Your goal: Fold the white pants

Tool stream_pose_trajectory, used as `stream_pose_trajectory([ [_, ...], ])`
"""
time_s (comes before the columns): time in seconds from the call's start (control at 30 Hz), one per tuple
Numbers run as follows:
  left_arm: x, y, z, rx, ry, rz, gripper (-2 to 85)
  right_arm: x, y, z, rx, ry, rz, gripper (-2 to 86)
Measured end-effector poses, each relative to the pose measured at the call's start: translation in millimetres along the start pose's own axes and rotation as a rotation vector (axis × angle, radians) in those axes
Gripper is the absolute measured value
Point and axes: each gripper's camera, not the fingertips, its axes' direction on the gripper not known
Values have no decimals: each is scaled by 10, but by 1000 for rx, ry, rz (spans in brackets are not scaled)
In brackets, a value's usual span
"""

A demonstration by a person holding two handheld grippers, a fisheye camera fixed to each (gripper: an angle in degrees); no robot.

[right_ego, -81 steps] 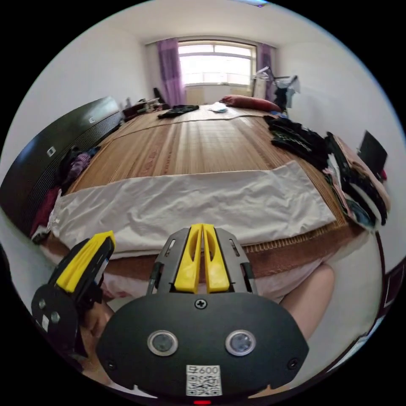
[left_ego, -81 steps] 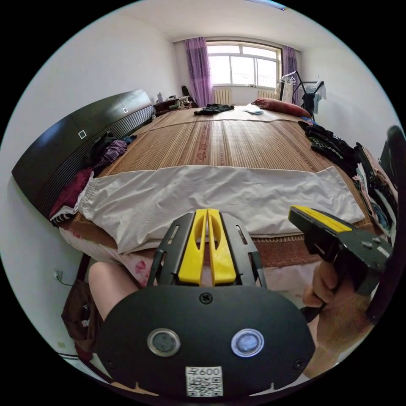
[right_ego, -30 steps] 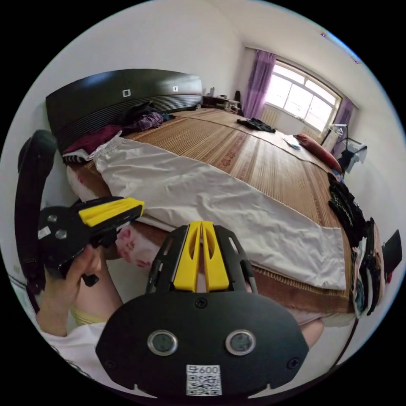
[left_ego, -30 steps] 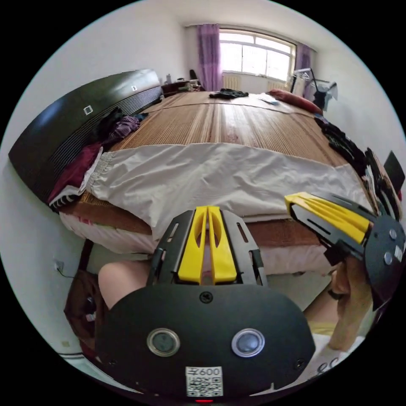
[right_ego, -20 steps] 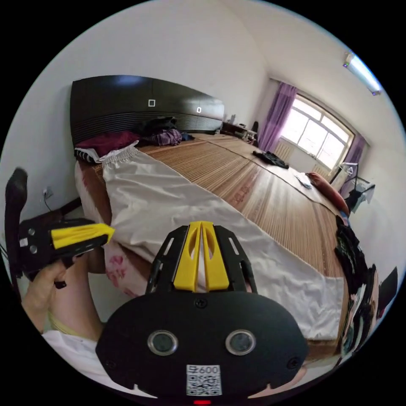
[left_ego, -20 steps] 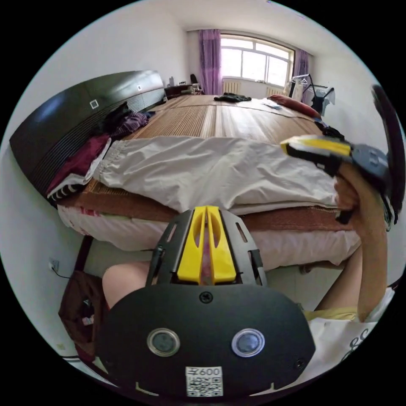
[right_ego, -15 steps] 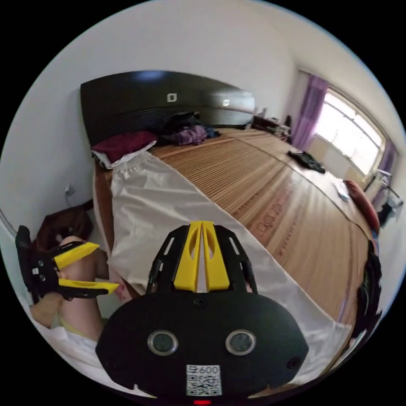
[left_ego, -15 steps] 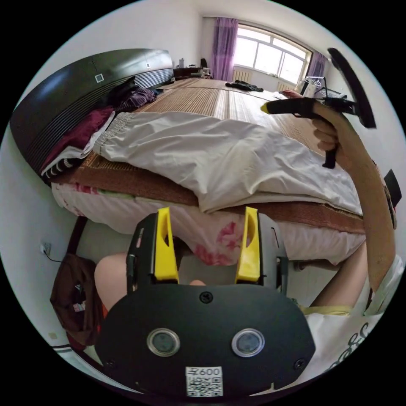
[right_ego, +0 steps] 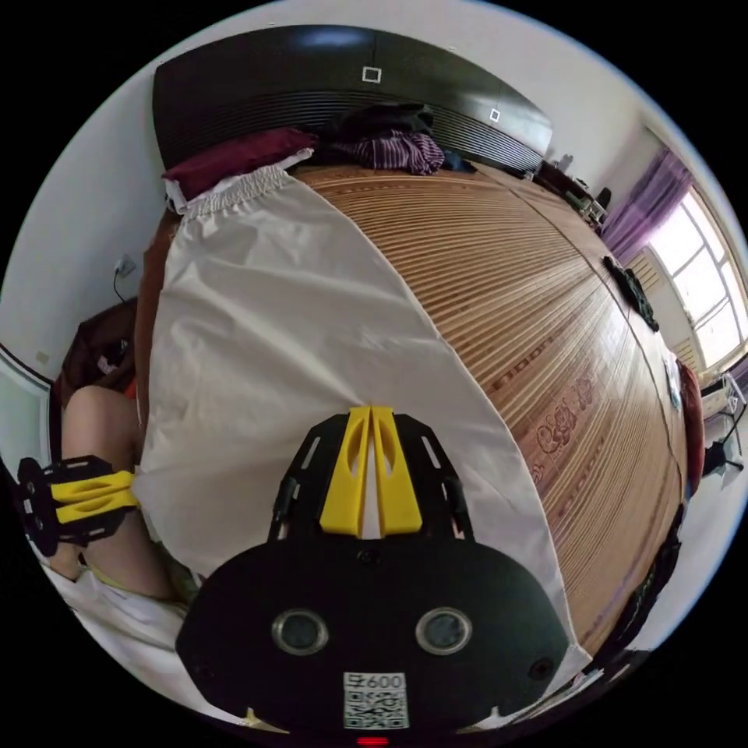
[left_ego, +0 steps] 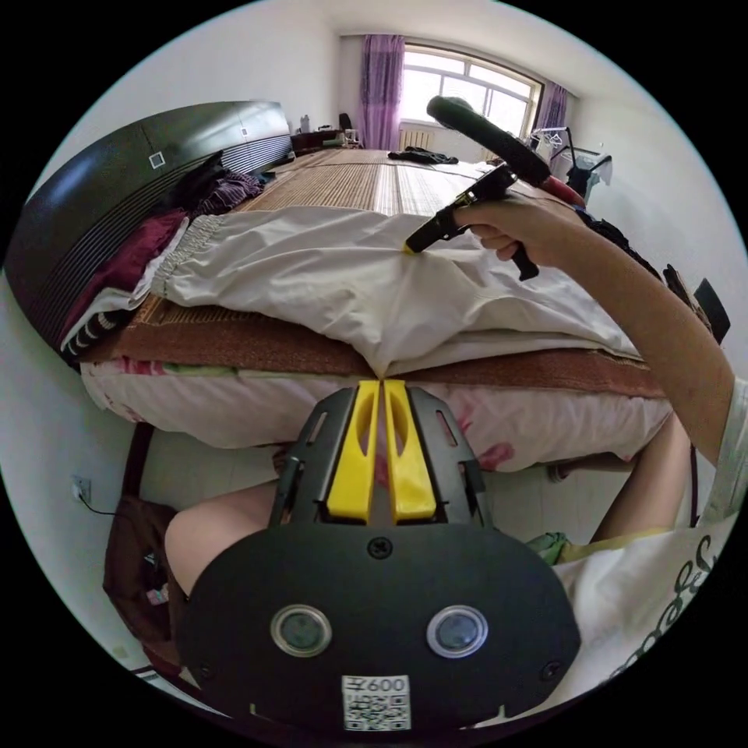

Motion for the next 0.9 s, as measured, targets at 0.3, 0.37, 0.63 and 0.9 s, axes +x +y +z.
stream_pose_trajectory([
  [0.3,180,-190,-520,-15,-2,28,9,504,109,217,6,-81,98,-8],
  [0.37,221,-195,-667,-10,-36,29,8,553,128,250,20,-65,100,-8],
  [0.63,397,-358,-985,8,-28,18,8,698,101,254,32,-56,114,-8],
  [0.9,796,-712,-1152,53,-29,68,9,799,12,117,51,-61,139,-8],
])
